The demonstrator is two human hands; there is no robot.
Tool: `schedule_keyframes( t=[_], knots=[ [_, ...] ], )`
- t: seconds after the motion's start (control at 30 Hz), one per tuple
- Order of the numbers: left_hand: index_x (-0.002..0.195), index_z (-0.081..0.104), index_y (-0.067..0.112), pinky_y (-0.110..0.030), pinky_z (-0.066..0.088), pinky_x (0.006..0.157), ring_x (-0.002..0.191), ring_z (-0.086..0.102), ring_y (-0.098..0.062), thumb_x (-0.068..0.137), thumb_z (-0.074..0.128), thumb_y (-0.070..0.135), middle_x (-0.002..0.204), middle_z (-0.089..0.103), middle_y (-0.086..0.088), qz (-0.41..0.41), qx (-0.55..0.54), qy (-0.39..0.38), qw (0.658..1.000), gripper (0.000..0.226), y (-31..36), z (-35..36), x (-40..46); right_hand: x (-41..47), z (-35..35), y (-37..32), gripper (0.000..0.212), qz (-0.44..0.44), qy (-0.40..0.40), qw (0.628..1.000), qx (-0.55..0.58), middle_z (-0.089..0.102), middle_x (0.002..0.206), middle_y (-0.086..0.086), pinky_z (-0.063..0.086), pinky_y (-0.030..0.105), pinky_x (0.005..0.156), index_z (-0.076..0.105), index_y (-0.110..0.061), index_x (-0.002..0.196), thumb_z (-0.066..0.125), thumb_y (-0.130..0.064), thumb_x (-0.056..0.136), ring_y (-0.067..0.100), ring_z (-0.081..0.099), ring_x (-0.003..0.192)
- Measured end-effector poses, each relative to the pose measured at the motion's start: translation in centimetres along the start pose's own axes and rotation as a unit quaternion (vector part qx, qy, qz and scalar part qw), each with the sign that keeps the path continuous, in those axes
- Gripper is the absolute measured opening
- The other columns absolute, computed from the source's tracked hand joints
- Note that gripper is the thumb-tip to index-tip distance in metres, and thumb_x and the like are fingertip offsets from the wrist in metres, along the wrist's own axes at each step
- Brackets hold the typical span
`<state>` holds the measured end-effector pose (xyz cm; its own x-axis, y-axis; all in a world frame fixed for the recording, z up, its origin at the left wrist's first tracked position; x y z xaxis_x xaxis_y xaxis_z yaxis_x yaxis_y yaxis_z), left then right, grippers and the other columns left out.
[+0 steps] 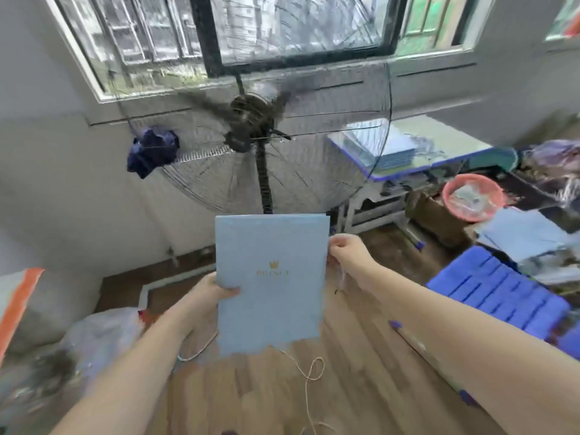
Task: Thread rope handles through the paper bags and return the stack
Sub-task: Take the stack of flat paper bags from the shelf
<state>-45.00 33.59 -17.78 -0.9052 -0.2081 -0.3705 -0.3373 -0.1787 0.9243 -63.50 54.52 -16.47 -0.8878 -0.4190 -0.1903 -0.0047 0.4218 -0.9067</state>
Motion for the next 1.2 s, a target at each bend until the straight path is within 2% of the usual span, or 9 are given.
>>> schedule_keyframes(
  t=[0.07,0.17,0.3,0.4,0.57,0.77,0.87,1.0,1.2],
  knots=[
    [0.104,0.065,0.007,-0.031,0.057,0.059,0.081,0.07,-0.027,0.079,0.073,0.009,0.091,0.074,-0.007,0.006,-0.005,-0.005,1.0,0.026,0.3,4.6,1.1,-0.7,-5.5,2.0,0.036,0.001,0.05,0.999,-0.008,0.063,0.067,0.001,0.046,0.024,0.054,0.069,-0.012,0.078,0.039,0.01,0.078,0.011,0.056,0.056],
    [0.111,0.063,0.007,-0.033,0.057,0.062,0.085,0.071,-0.025,0.057,0.087,0.026,0.099,0.073,-0.009,0.003,0.005,-0.027,1.0,0.062,1.1,11.1,3.2,-1.9,-13.7,4.6,0.038,0.021,0.092,0.995,0.012,0.066,0.072,-0.001,0.043,0.022,0.052,0.069,-0.017,0.08,0.039,0.007,0.081,0.015,0.058,0.061],
    [0.114,0.061,0.004,-0.032,0.057,0.061,0.083,0.071,-0.024,0.061,0.075,0.017,0.097,0.073,-0.007,0.006,0.02,-0.053,0.998,0.057,2.4,18.0,5.9,-3.5,-22.2,6.3,0.035,0.026,0.141,0.989,0.019,0.063,0.07,0.001,0.039,0.009,0.043,0.064,-0.015,0.082,0.038,0.009,0.084,0.005,0.056,0.052],
    [0.104,0.066,0.008,-0.033,0.055,0.061,0.078,0.07,-0.025,0.049,0.084,0.021,0.096,0.072,-0.01,0.012,0.031,-0.064,0.997,0.059,3.7,22.1,8.3,-3.2,-26.8,7.0,0.031,0.019,0.167,0.985,0.032,0.064,0.074,0.007,0.047,0.016,0.054,0.063,-0.011,0.088,0.039,0.009,0.085,0.008,0.057,0.054],
    [0.107,0.061,0.012,-0.031,0.058,0.064,0.077,0.07,-0.017,0.088,0.059,-0.002,0.095,0.072,-0.003,0.017,0.068,-0.075,0.995,0.024,6.3,27.4,12.8,-1.9,-32.4,7.1,0.019,0.021,0.206,0.978,0.037,0.065,0.084,0.011,0.043,0.01,0.047,0.057,-0.004,0.104,0.045,0.004,0.091,0.012,0.057,0.058],
    [0.1,0.061,0.015,-0.024,0.053,0.049,0.064,0.07,-0.011,0.087,0.062,0.001,0.087,0.071,-0.002,0.029,0.09,-0.111,0.989,0.019,10.3,32.7,19.3,2.2,-37.1,6.0,0.016,-0.026,0.243,0.97,0.006,0.065,0.084,0.008,0.046,0.011,0.056,0.058,-0.007,0.098,0.046,0.001,0.093,0.013,0.059,0.067],
    [0.11,0.061,0.011,-0.037,0.058,0.07,0.082,0.069,-0.021,0.084,0.065,0.004,0.095,0.072,-0.002,0.025,0.077,-0.098,0.992,0.028,11.6,34.9,23.8,6.5,-39.3,5.1,0.019,-0.042,0.261,0.964,-0.03,0.062,0.074,0.001,0.041,0.007,0.053,0.06,-0.011,0.093,0.046,0.002,0.092,0.011,0.057,0.063],
    [0.11,0.062,0.006,-0.036,0.056,0.071,0.078,0.068,-0.023,0.067,0.067,0.007,0.095,0.07,-0.009,0.017,0.027,-0.061,0.998,0.043,13.5,37.7,30.0,13.3,-42.3,4.1,0.029,-0.052,0.279,0.957,-0.056,0.063,0.082,0.003,0.051,0.03,0.077,0.066,-0.015,0.083,0.048,0.007,0.087,0.02,0.061,0.075],
    [0.118,0.057,-0.002,-0.052,0.047,0.091,0.097,0.061,-0.034,0.087,0.054,-0.011,0.113,0.063,-0.02,-0.012,-0.005,-0.012,1.0,0.032,16.9,40.7,40.3,22.3,-46.7,3.3,0.031,-0.038,0.298,0.95,-0.086,0.067,0.087,-0.003,0.05,0.038,0.087,0.067,-0.017,0.075,0.049,0.005,0.084,0.021,0.063,0.089]
  ],
)
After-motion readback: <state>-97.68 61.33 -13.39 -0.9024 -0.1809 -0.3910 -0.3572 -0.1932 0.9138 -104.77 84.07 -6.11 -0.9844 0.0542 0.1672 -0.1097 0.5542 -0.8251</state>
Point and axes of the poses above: each hand's wrist, its own x-axis towards the middle knuckle, its own z-axis out of the palm, y = z × x, the point moved 3 cm from there along x, towards the middle knuckle
